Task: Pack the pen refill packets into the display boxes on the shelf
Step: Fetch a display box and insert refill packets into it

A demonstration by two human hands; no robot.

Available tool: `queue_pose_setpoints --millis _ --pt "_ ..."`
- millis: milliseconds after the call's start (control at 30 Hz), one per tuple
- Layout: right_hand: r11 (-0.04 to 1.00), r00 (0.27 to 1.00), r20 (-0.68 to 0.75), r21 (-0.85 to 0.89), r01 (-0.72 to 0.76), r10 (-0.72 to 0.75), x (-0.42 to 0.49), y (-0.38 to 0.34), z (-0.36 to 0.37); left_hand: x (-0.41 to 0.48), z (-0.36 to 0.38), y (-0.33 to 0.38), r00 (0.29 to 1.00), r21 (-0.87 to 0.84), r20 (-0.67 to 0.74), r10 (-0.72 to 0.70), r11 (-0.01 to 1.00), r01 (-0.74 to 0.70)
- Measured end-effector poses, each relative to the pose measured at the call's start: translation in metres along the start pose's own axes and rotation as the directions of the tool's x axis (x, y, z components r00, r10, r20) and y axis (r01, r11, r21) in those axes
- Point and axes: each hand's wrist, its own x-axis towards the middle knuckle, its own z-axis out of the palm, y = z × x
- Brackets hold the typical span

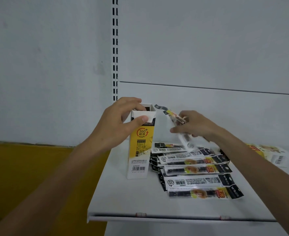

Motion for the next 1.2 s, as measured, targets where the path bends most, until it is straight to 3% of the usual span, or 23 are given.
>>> queue_pose_setpoints --millis 133,200,300,333,467,567,733,867,1067,1200 --pt "0.937 0.983 -0.181 0.34 0.075 -0.013 -0.003 -0.02 -0.009 0.0 -0.001 0.001 1.0 -0.033 0.026 -0.01 0.999 0.011" --pt "0.811 0.958 -0.284 0.554 0.19 -0.031 -0.004 -0.036 -0.016 0.0 -0.001 0.002 0.999 -0.059 0.029 -0.023 0.998 0.025" --pt "0.604 0.958 -0.267 0.748 0.274 -0.105 -0.01 -0.058 -0.029 -0.002 -0.001 0.004 0.999 -0.052 0.029 -0.027 0.998 0.029" --pt "0.598 0.953 -0.27 0.745 0.297 -0.137 -0.011 -0.063 -0.032 -0.002 -0.001 0.004 0.999 -0.031 0.027 -0.022 0.999 0.022" --pt "0.761 0.913 -0.392 0.558 0.333 -0.113 -0.012 -0.079 -0.036 0.0 0.001 0.001 1.0 0.19 -0.002 0.002 0.982 -0.002" --pt "0.713 0.88 -0.447 0.564 0.416 -0.16 -0.012 -0.083 -0.034 0.003 0.0 0.003 0.999 0.274 0.013 0.033 0.961 -0.035" --pt "0.62 0.772 -0.511 0.48 0.621 -0.378 -0.015 -0.081 -0.035 0.004 -0.001 0.004 1.0 0.144 0.028 0.004 0.99 -0.008" --pt "0.593 0.721 -0.401 0.41 0.693 -0.565 -0.019 -0.078 -0.03 0.003 -0.001 0.003 0.998 0.016 0.036 -0.042 0.999 0.042" --pt "0.491 0.691 -0.456 0.488 0.722 -0.561 -0.017 -0.08 -0.028 0.003 0.0 0.005 0.998 -0.03 0.052 -0.024 0.999 0.026" --pt "0.524 0.686 -0.496 0.443 0.728 -0.533 -0.015 -0.081 -0.017 0.004 0.002 0.004 0.998 -0.047 0.049 -0.026 0.998 0.029"
